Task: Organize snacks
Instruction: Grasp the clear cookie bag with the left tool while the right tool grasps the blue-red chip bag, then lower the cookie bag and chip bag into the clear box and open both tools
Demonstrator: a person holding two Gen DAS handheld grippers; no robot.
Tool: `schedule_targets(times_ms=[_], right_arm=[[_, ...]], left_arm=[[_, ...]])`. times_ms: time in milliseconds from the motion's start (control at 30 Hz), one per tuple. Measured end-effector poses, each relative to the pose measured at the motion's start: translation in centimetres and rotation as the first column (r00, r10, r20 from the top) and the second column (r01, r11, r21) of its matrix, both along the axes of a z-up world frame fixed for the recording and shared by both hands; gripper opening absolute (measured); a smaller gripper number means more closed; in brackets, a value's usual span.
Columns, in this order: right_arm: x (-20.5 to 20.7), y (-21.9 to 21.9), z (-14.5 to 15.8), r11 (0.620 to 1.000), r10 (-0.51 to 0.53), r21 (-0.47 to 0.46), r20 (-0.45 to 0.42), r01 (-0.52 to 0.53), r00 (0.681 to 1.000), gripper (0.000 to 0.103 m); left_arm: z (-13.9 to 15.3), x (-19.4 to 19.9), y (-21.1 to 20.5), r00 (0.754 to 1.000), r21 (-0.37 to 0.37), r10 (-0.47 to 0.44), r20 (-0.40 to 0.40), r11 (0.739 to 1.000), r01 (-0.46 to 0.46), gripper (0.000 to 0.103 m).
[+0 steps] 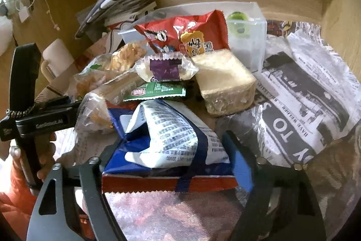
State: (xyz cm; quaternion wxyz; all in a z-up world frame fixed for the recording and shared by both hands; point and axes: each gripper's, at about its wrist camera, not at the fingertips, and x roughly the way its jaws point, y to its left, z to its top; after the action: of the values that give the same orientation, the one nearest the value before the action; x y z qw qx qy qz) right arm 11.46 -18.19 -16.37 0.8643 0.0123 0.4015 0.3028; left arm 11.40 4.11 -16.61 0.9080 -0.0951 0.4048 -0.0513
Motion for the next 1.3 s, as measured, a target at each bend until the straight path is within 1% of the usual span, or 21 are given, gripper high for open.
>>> schedule_targets(times_ms=[67, 133, 167, 233, 400, 667, 767, 900, 1067, 1300], right_arm=[[-0.1, -0.2, 0.2, 1.0, -0.004, -0.002, 0.013, 0.004, 1.0, 0.072], [-0.2, -0.3, 0.4, 1.0, -0.007, -0.006, 0.024, 0.007, 1.0, 0.069], [-0.3, -0.5, 0.4, 1.0, -0.008, -0.009, 0.03, 0.008, 1.0, 0.067], [-0.4, -0.7, 0.5, 1.0, -0.012, -0.012, 0.04, 0.013, 0.999, 0.065], [-0.7, -1.7, 1.5, 0.999, -0.038, 0.002, 0.074, 0.037, 0.997, 0.06], [-1.3, -3.0, 3.2, 0.998, -0.067, 0.015, 0.133, 0.066, 0.989, 0.056], [-1.4, -3.3, 3.8, 0.997, -0.079, 0.019, 0.156, 0.077, 0.985, 0.054], [-1.4, -4.0, 4.8, 0.994, -0.103, 0.053, 0.18, 0.095, 0.978, 0.052], [-1.3, -4.7, 6.6, 0.988, -0.139, 0.098, 0.235, 0.118, 0.962, 0.052], [0.0, -4.9, 8.8, 0.985, -0.158, 0.119, 0.311, 0.126, 0.937, 0.052]], left_arm=[[0.0, 0.0, 0.0, 1.0, 0.012, 0.006, 0.0, 1.0, -0.006, 0.055], [0.1, -0.1, 0.0, 1.0, 0.012, 0.006, -0.001, 1.0, -0.006, 0.051], [0.2, -0.3, -0.1, 1.0, 0.02, 0.006, 0.0, 1.0, -0.006, 0.05], [0.7, -0.8, -0.5, 1.0, 0.046, 0.01, 0.014, 0.999, -0.011, 0.049], [2.3, -2.2, -1.4, 0.998, 0.074, -0.003, 0.059, 0.997, -0.002, 0.049], [5.7, -3.9, -1.3, 0.988, 0.053, 0.014, 0.151, 0.998, -0.022, 0.049], [6.8, -3.8, -1.1, 0.984, 0.047, 0.019, 0.178, 0.998, -0.028, 0.049], [8.1, -3.6, -0.8, 0.975, 0.036, 0.032, 0.219, 0.999, -0.041, 0.049], [9.4, -2.8, -0.4, 0.967, 0.026, 0.037, 0.252, 0.999, -0.045, 0.049], [10.8, -1.4, -0.2, 0.956, 0.036, 0.038, 0.29, 0.998, -0.051, 0.049]])
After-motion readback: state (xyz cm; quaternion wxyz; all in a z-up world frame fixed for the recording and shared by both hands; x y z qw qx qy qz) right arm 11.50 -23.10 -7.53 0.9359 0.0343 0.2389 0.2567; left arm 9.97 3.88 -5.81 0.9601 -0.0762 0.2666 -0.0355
